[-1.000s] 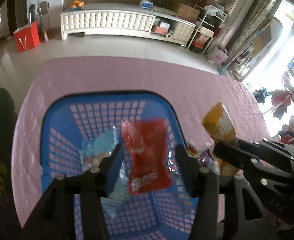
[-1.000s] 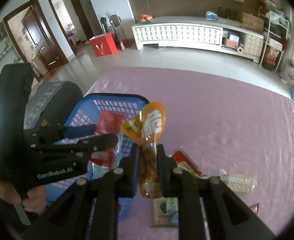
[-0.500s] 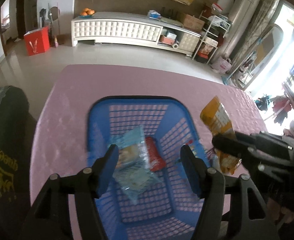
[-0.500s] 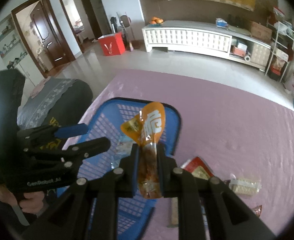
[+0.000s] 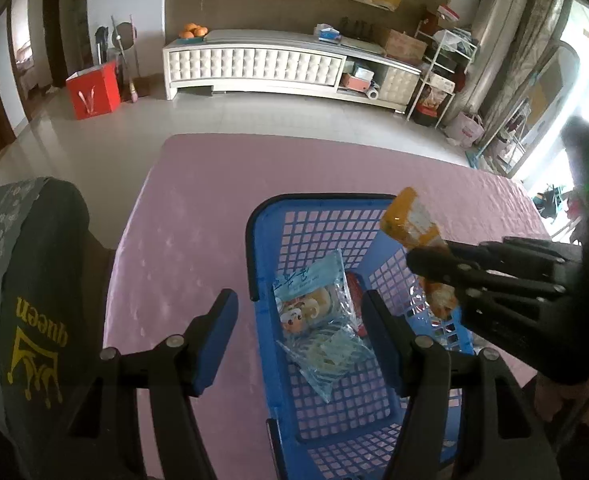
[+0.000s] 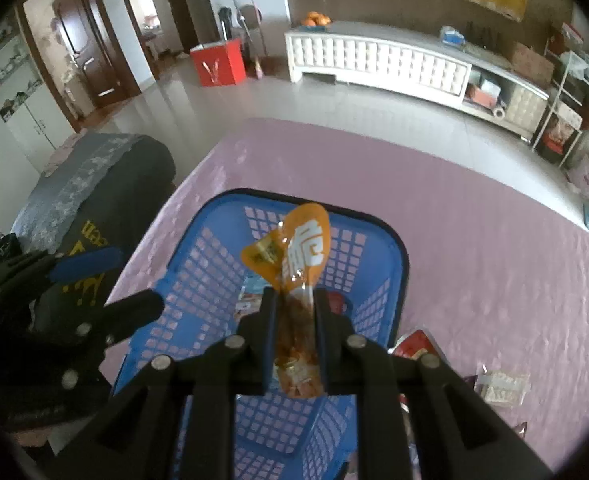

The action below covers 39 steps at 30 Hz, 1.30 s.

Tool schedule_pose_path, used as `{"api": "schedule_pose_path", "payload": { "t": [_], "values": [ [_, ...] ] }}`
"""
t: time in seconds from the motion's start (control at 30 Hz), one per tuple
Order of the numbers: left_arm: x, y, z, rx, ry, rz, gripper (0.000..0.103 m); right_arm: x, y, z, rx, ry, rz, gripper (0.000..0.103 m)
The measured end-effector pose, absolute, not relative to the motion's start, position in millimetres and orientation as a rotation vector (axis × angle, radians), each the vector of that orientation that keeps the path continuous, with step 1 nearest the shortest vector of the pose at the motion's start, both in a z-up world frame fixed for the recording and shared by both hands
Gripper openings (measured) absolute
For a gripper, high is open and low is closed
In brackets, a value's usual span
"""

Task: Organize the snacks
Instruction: 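Lower the orange-yellow pouch into the blue basket and open the right gripper, then reach the right gripper to the orange panda-print snack bar and grasp it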

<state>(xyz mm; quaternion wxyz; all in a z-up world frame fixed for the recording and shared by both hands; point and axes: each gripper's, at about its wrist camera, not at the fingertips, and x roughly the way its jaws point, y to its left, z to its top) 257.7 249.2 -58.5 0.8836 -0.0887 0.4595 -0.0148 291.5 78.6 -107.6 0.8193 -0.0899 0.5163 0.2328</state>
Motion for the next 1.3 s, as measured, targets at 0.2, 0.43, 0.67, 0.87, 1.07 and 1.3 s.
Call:
{"api": "schedule_pose_path", "payload": {
  "t": [0.2, 0.43, 0.67, 0.87, 1.07, 1.3],
  "values": [
    [266.5, 250.3, -68.6, -0.199, 0.984, -0.012, 0.062, 295.1, 80.6, -125.5, -0.204, 1.124, 0.463, 0.020],
    [268.3, 246.3, -68.6, -0.189, 0.993, 0.012, 0.062, 300.2, 77.7, -124.2, -0.265, 1.048, 0.400, 0.077],
    [255.7, 229.3, -52.5, -0.165, 0.982, 0.018, 0.062, 288.3, 47.8, -109.5, -0.200, 1.056, 0.409, 0.078],
    [239.7, 205.8, -31.0, -0.173, 0.945, 0.031, 0.062, 264.6, 14.8, -75.3, -0.169, 1.024, 0.411, 0.078],
    [226.9, 171.7, -15.3, -0.180, 0.929, -0.001, 0.062, 237.7, -25.9, -39.2, -0.153, 0.962, 0.400, 0.078],
    [215.6, 116.7, -1.3, -0.153, 0.892, -0.074, 0.065, 213.1, -71.6, -32.0, -0.156, 0.954, 0.383, 0.078]
  ]
}}
